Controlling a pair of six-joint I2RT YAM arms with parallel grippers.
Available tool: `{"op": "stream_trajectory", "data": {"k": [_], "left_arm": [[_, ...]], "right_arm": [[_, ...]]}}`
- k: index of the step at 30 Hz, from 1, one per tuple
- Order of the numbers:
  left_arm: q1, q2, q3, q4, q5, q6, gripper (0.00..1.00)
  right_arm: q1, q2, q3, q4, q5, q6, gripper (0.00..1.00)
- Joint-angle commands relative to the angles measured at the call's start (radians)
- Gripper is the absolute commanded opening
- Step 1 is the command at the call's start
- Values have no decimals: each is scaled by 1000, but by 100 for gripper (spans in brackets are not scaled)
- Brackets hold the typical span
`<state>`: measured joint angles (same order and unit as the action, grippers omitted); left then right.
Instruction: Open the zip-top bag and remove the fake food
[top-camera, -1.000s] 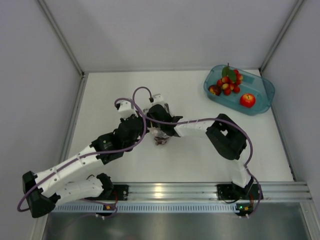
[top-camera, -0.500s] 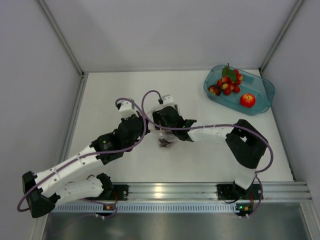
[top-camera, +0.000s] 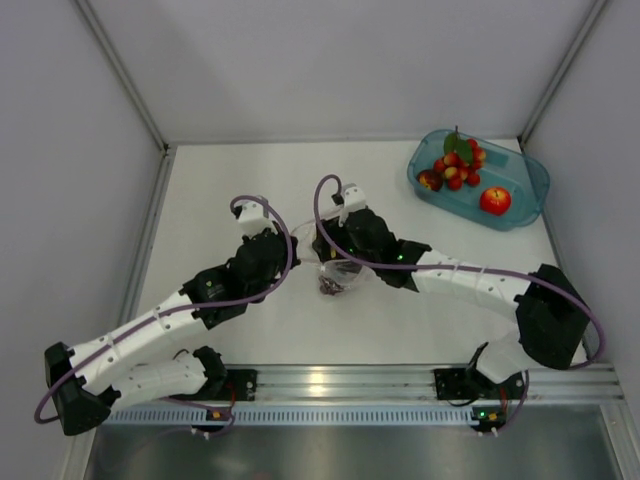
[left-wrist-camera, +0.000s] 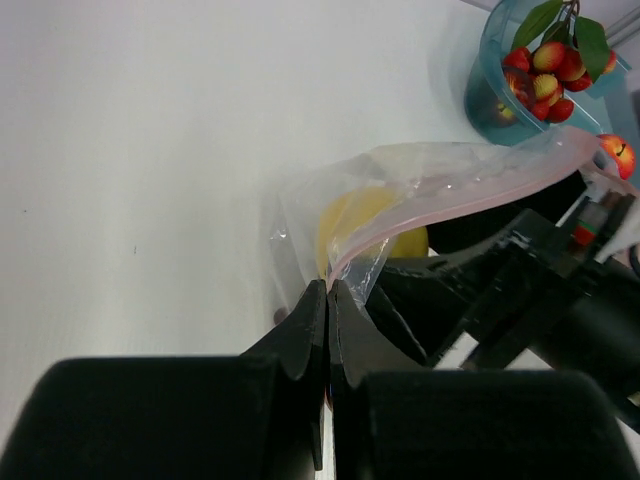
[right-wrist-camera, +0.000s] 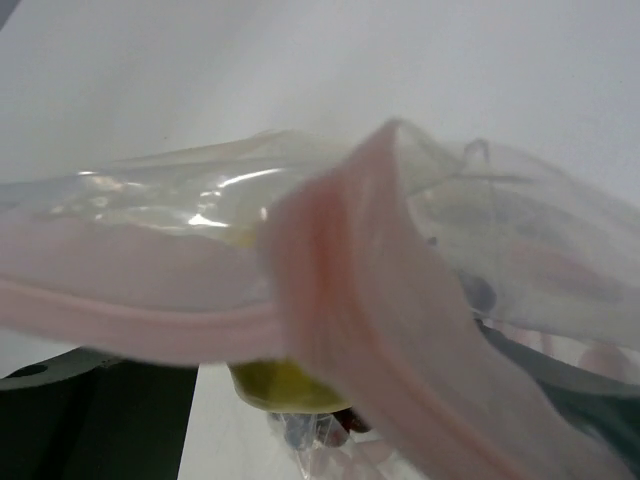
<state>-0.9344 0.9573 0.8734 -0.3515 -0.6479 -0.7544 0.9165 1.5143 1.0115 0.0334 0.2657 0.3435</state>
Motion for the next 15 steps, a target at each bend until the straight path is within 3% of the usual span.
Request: {"op": "stream_trajectory", "data": {"k": [1, 15], "left_arm": [[6, -12, 26, 40, -22, 17, 0], [6, -6, 24, 42, 5, 10, 0]], "right_arm": [[5, -120, -16, 2, -71, -8, 56], [7, -301, 27, -118, -168, 54, 55]]}}
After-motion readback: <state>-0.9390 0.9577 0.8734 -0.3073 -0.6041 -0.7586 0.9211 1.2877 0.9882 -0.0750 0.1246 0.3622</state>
